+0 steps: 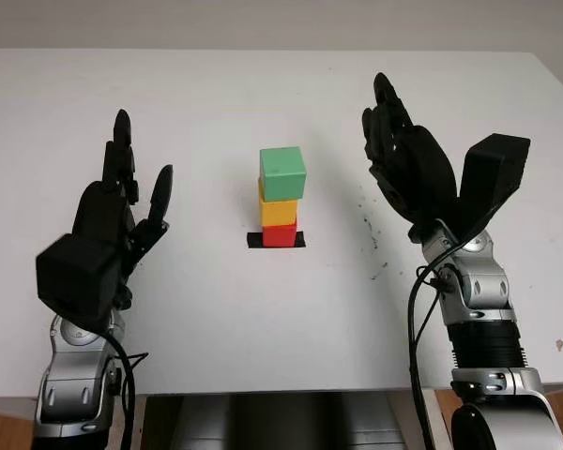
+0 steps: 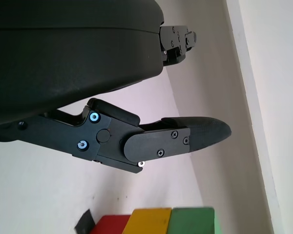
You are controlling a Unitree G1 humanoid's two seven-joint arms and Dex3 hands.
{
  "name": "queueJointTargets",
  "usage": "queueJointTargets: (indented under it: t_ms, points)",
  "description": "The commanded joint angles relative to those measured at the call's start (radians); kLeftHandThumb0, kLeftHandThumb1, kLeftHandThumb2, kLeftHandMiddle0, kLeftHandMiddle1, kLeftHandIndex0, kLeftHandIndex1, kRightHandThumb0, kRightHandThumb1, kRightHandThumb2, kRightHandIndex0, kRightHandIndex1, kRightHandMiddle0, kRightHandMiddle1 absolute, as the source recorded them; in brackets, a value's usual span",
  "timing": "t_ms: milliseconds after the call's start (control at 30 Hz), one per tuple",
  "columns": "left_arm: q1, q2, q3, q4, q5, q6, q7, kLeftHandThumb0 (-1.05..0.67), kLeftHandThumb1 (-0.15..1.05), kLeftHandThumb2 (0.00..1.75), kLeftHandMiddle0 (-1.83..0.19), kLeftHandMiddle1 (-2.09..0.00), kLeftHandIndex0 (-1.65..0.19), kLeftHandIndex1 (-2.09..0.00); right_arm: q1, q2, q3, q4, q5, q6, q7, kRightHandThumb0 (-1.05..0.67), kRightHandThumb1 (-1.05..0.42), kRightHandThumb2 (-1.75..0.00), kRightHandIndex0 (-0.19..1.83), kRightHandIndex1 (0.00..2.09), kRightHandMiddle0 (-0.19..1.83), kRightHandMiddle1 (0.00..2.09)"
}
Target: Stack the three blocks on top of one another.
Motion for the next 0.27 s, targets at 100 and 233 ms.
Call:
queueJointTargets:
  t_ms: [100, 233]
  points:
    - [-0.025, 0.005, 0.013, 0.018, -0.021, -0.014, 0.001, -0.72, 1.05, 0.51, 0.18, -0.05, 0.12, -0.05, -0.009, 0.014, 0.006, 0.003, -0.006, 0.014, -0.016, -0.78, -1.05, -0.71, -0.19, 0.00, -0.19, 0.00]
    - [-0.024, 0.006, 0.013, 0.019, -0.032, -0.018, -0.001, -0.73, 1.05, 0.50, 0.18, -0.05, 0.12, -0.05, 0.001, 0.019, 0.010, -0.018, -0.006, 0.046, -0.028, -0.77, -1.05, -0.72, -0.19, 0.00, -0.19, 0.00]
